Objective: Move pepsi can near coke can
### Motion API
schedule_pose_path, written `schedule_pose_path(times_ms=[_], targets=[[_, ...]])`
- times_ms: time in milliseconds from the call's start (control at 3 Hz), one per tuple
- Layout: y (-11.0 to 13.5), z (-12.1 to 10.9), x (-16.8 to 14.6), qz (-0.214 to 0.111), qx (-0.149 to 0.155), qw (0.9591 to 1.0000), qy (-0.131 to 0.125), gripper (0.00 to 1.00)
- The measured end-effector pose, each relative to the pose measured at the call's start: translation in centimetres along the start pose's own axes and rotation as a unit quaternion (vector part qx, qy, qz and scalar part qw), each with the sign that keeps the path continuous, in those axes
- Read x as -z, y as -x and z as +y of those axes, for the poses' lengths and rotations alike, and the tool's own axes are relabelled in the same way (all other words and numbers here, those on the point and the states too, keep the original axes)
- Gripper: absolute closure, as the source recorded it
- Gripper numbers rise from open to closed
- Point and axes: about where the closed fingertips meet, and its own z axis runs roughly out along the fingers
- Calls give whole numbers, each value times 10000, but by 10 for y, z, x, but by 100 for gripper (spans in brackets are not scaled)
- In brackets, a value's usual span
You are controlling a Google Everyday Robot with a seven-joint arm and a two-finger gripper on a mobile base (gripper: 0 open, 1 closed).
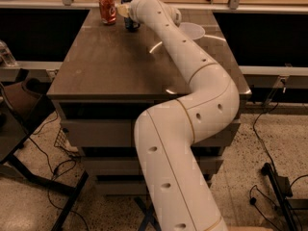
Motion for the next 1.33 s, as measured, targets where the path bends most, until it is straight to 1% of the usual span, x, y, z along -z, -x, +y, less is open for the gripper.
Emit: schedule_pose_path(times_ms=[333,1333], targets=[[-2,2,-2,12,-10,10000,10,82],[-7,7,-6,42,-16,10000,42,12]])
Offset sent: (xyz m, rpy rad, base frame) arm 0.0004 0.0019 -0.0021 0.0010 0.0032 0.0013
